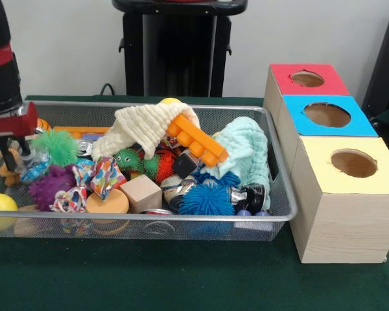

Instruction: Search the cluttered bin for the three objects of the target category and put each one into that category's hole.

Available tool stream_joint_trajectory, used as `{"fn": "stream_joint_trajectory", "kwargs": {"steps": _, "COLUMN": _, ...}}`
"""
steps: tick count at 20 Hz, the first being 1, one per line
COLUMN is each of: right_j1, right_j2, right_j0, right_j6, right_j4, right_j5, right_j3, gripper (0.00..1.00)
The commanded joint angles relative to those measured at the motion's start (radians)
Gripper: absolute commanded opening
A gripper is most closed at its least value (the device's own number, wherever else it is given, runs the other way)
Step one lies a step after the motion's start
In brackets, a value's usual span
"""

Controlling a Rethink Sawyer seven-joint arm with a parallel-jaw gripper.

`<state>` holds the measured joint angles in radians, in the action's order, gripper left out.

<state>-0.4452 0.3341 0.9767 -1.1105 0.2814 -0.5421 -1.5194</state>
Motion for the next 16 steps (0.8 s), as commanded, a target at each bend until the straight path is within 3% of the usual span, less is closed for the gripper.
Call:
{"fn": "stream_joint_trajectory", "kwargs": {"steps": 1, "right_j1": -0.088, "right_j2": 0.21, "right_j0": 0.034, "right_j6": -0.035, "right_j4": -0.125, "right_j5": -0.163, "right_j3": -0.229, "gripper": 0.0}}
{"fn": "stream_joint_trajectory", "kwargs": {"steps": 3, "right_j1": -0.114, "right_j2": 0.222, "right_j0": 0.038, "right_j6": -0.037, "right_j4": -0.139, "right_j5": -0.166, "right_j3": -0.25, "gripper": 0.0}}
{"fn": "stream_joint_trajectory", "kwargs": {"steps": 7, "right_j1": -0.198, "right_j2": 0.175, "right_j0": -0.009, "right_j6": -0.073, "right_j4": -0.13, "right_j5": -0.174, "right_j3": -0.261, "gripper": 0.0}}
{"fn": "stream_joint_trajectory", "kwargs": {"steps": 11, "right_j1": -0.297, "right_j2": 0.099, "right_j0": -0.09, "right_j6": -0.133, "right_j4": -0.131, "right_j5": -0.218, "right_j3": -0.264, "gripper": 0.0}}
{"fn": "stream_joint_trajectory", "kwargs": {"steps": 16, "right_j1": -0.391, "right_j2": -0.021, "right_j0": -0.232, "right_j6": -0.288, "right_j4": -0.166, "right_j5": -0.329, "right_j3": -0.229, "gripper": 0.0}}
